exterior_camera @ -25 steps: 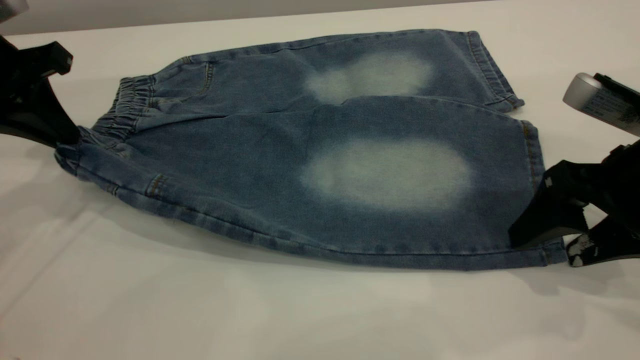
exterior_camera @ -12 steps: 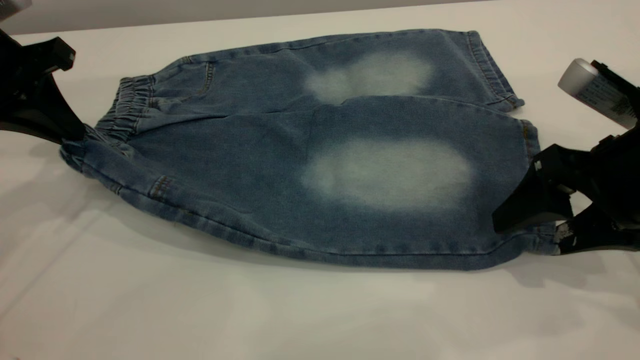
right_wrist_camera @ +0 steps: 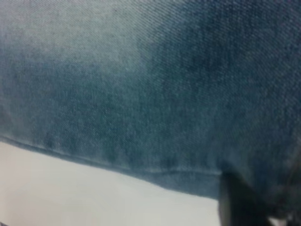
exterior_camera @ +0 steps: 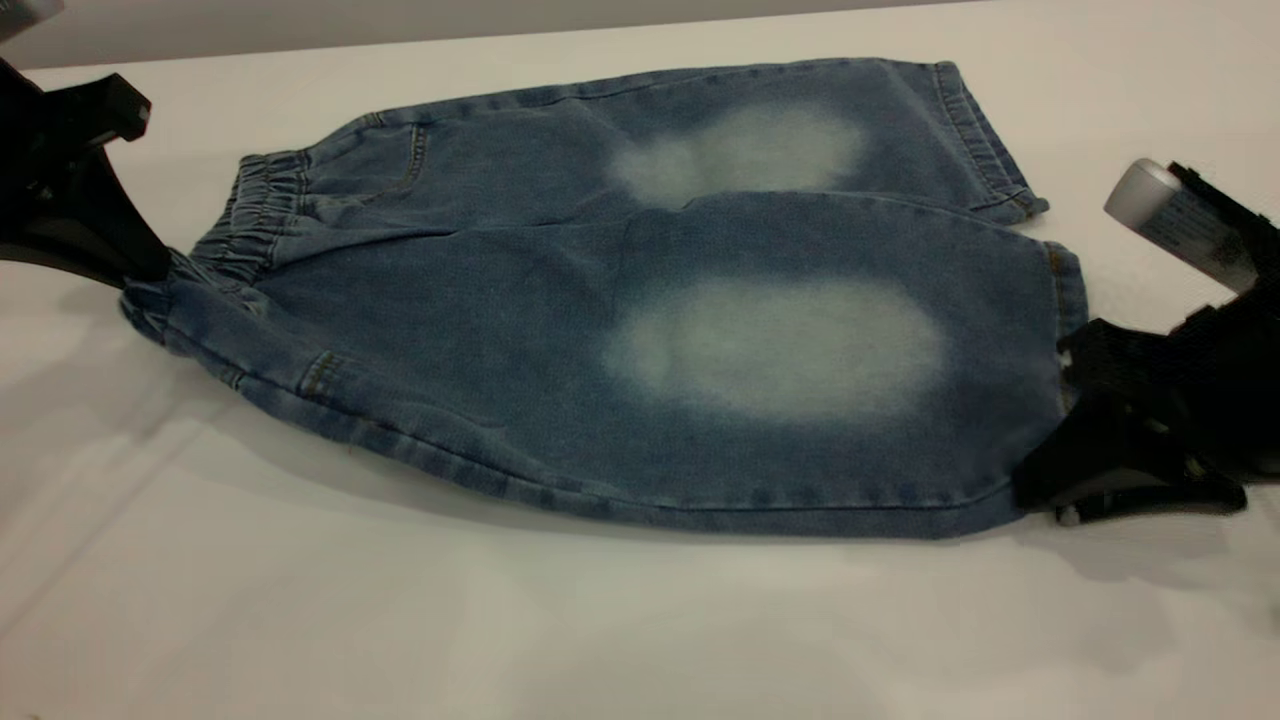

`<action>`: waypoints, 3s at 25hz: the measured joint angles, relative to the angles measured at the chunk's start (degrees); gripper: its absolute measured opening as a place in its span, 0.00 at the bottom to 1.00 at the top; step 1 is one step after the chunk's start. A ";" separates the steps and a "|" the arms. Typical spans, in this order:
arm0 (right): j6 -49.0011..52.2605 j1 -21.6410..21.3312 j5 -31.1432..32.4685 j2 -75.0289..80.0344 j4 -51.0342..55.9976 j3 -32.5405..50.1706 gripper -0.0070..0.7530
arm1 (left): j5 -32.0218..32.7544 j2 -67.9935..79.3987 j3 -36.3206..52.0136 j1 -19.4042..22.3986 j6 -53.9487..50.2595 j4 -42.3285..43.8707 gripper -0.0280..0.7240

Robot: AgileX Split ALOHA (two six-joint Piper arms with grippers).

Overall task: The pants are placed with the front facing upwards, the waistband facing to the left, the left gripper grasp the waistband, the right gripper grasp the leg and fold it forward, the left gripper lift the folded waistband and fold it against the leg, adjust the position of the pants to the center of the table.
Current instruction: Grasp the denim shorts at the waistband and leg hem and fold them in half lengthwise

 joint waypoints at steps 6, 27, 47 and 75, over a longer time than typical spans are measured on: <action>0.00 0.00 -0.18 0.00 0.07 -1.38 0.04 | 0.27 0.00 0.00 0.00 0.02 0.00 0.13; 6.21 0.00 -5.56 -20.50 -7.29 -4.78 0.04 | 6.39 -2.96 -4.52 0.00 -0.03 -0.24 0.13; 8.97 0.00 -2.58 -6.79 -12.78 -25.06 0.04 | -2.30 -2.74 -8.54 0.00 -0.22 -3.30 0.13; 11.49 0.00 -1.94 2.57 -16.06 -40.98 0.04 | -3.17 8.72 -22.78 0.00 0.03 -6.50 0.13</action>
